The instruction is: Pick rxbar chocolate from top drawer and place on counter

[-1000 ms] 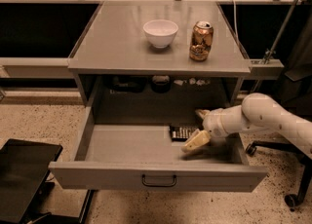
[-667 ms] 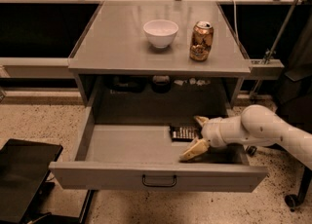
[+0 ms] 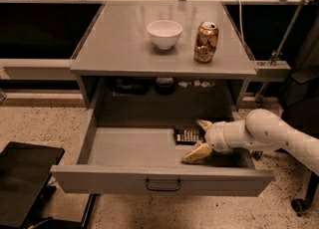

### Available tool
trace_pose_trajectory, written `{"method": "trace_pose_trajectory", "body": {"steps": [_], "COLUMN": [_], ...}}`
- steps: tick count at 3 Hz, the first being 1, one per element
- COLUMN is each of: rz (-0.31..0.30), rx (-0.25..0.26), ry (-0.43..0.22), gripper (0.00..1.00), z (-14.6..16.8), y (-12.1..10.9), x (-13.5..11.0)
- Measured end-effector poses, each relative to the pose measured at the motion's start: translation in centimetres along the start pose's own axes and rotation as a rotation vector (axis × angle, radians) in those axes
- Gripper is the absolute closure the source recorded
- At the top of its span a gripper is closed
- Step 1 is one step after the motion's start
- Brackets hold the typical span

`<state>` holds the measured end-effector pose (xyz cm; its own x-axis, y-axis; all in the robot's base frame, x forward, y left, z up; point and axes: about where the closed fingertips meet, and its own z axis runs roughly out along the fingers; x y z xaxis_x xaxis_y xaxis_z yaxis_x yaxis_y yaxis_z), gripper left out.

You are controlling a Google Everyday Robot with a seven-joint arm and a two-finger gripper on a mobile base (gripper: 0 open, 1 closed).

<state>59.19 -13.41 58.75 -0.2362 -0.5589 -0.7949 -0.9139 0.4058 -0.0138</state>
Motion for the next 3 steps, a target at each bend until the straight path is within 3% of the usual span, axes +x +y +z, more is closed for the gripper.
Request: {"method": "trace_pose_trajectory", "body": {"steps": [3], "rz": [0.000], "rx": [0.000], "ry": [0.000], "gripper": [0.88], "z": [-0.53], "y": [-0.01], "x": [-0.70]}}
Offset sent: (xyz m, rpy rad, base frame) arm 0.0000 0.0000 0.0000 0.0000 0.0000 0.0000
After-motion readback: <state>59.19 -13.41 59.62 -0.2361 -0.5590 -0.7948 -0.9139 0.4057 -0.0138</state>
